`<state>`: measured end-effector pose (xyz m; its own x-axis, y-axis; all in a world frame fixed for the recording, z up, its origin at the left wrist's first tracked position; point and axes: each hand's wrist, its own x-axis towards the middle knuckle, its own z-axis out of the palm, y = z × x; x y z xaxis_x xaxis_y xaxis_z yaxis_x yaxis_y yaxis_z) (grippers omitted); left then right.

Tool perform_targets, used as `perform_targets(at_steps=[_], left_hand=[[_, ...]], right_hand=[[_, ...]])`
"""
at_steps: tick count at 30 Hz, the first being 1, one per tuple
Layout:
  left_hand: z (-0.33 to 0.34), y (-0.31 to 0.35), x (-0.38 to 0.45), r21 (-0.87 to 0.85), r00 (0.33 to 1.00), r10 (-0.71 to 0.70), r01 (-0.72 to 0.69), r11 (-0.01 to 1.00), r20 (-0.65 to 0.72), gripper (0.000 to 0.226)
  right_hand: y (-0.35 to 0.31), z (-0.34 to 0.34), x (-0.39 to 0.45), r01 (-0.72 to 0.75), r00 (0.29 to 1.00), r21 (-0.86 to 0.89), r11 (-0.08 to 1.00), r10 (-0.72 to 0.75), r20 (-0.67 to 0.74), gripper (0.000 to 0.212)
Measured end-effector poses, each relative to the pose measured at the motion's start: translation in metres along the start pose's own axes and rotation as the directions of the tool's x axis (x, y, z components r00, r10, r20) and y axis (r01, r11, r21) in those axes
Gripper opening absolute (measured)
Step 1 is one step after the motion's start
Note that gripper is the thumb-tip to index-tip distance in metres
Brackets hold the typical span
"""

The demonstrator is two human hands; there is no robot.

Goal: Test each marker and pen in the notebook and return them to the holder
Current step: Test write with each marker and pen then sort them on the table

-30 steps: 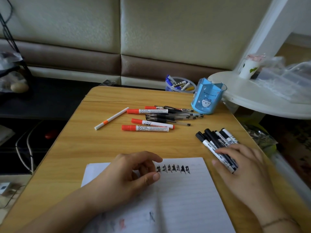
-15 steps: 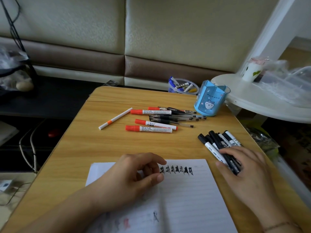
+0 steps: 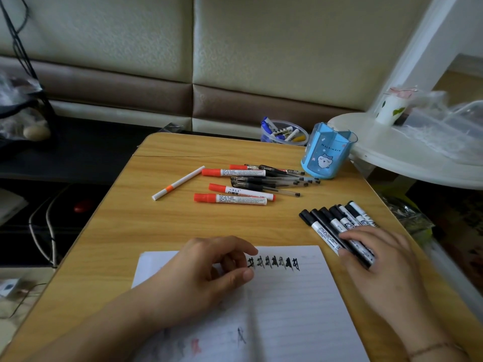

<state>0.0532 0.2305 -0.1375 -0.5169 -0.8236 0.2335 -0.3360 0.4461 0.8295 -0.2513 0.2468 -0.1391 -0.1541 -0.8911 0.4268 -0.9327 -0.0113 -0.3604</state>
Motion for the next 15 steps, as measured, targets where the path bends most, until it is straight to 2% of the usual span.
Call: perform_targets(at_steps=[6,9,11,13,15], left_hand=[[0.0,-0.001,0.0,-0.008,1.0,-0.003,0.003,1.0,-0.001,0.02],[0.001,0.0,-0.001,0.017,0.999,0.03,-0.03,0.999,-0.012,0.021],[0.001,0.001,-0.001,0.027,0.998,0.051,-0.051,0.998,-0.021,0.021],[0.001,0.002,-0.001,0.038,0.997,0.072,-0.071,0.997,-0.038,0.02],[0.002,0.001,-0.001,0.059,0.994,0.096,-0.093,0.994,-0.057,0.021]], right_hand=[[-0.003,0.0,0.0,0.013,0.999,-0.002,1.0,-0.013,-0.039,0.026],[-0.019,-0.005,0.0,0.118,0.989,-0.021,0.993,-0.12,-0.084,0.021],[-0.038,-0.007,0.004,0.246,0.969,-0.02,0.969,-0.247,-0.026,0.027],[-0.056,-0.004,0.014,0.365,0.927,0.005,0.931,-0.363,0.091,0.03],[-0.074,0.006,0.031,0.43,0.885,0.0,0.903,-0.422,0.197,0.03]])
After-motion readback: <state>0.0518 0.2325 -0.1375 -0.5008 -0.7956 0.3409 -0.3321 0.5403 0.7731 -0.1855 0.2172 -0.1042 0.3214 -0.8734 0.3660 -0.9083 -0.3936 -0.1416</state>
